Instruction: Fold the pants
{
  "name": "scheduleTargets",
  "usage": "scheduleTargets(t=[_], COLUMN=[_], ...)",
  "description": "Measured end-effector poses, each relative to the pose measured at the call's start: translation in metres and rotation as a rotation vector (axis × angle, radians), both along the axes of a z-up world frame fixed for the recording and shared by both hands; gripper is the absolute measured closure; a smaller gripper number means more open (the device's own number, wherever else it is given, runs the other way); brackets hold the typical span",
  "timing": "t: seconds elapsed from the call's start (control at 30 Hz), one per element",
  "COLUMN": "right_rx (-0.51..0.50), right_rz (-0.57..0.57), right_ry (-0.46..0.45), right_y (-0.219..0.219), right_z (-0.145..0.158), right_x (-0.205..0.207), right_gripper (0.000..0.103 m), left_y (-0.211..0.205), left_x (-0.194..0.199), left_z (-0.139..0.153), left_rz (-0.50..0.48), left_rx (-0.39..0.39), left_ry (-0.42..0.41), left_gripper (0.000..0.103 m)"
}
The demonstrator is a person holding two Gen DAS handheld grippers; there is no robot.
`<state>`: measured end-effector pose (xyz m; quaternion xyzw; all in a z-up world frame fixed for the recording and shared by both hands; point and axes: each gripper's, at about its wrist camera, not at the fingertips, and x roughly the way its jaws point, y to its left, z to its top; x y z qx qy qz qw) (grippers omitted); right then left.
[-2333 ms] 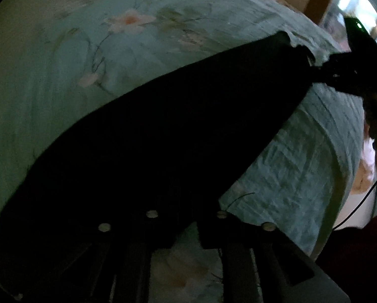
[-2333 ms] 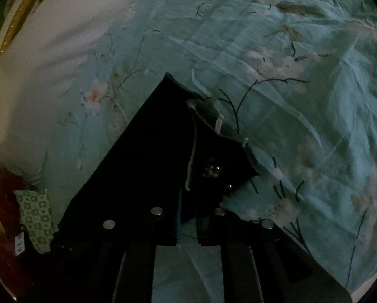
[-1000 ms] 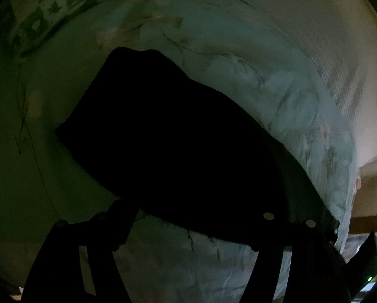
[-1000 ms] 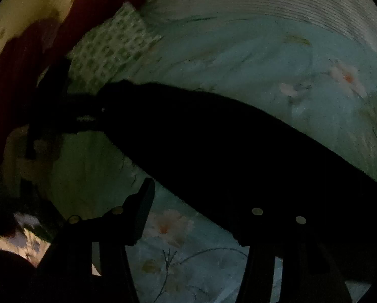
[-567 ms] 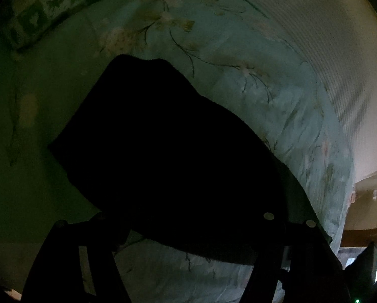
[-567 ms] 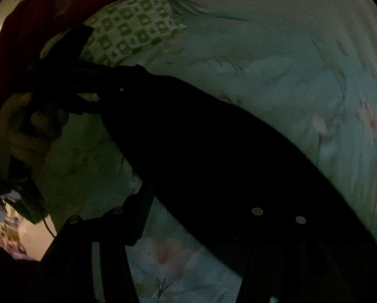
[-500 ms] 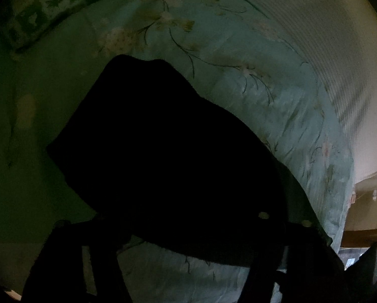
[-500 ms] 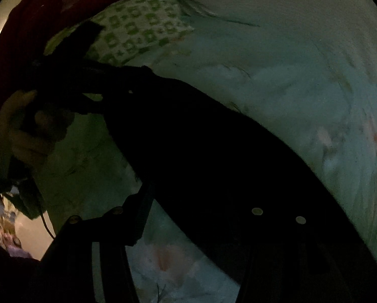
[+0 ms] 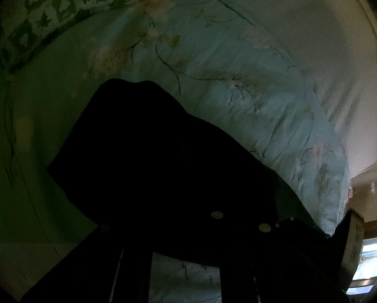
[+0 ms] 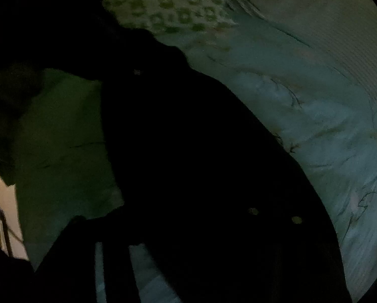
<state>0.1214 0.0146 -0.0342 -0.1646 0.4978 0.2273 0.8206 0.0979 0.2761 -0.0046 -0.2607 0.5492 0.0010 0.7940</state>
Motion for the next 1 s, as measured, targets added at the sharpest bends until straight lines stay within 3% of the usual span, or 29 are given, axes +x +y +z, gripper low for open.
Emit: scheduleTargets(t=[0.03,0.07,0.37,0.7,1.0], right_rx=[0.013,0.036,0.232,0.183,0.177], right_rz=[-0.026,-0.04,-0.028,-0.056,-0.083], right_ry=[0.007,0.015,0.059,0.157,0.237], right_y=[-0.004,-0.007,0.014,0.037,0.038], right_z=[0.003,0.008,0.073,0.024,0.005], right_x=[0.004,0.007,-0.006,-0.004,0.0], right_gripper=[0.091,0.094,0.097,0.097,0.092], left_y=[0.0,0.001,0.024,0.036,0.04], left_x=[0.0,-0.001,-0.016,-0.024,-0.019], left_z=[0.001,0.003,0.042,-0.001,-0.017], left_rz=[-0.002,-0.003,-0.043,-0.045,-0.046], left_rx=[-0.005,-0.009,0.009,0.066,0.116], left_ry=[-0.004,-0.012,-0.12,-0.052,-0.041], left_gripper=[0.096,0.096,0.098,0.097,0.094])
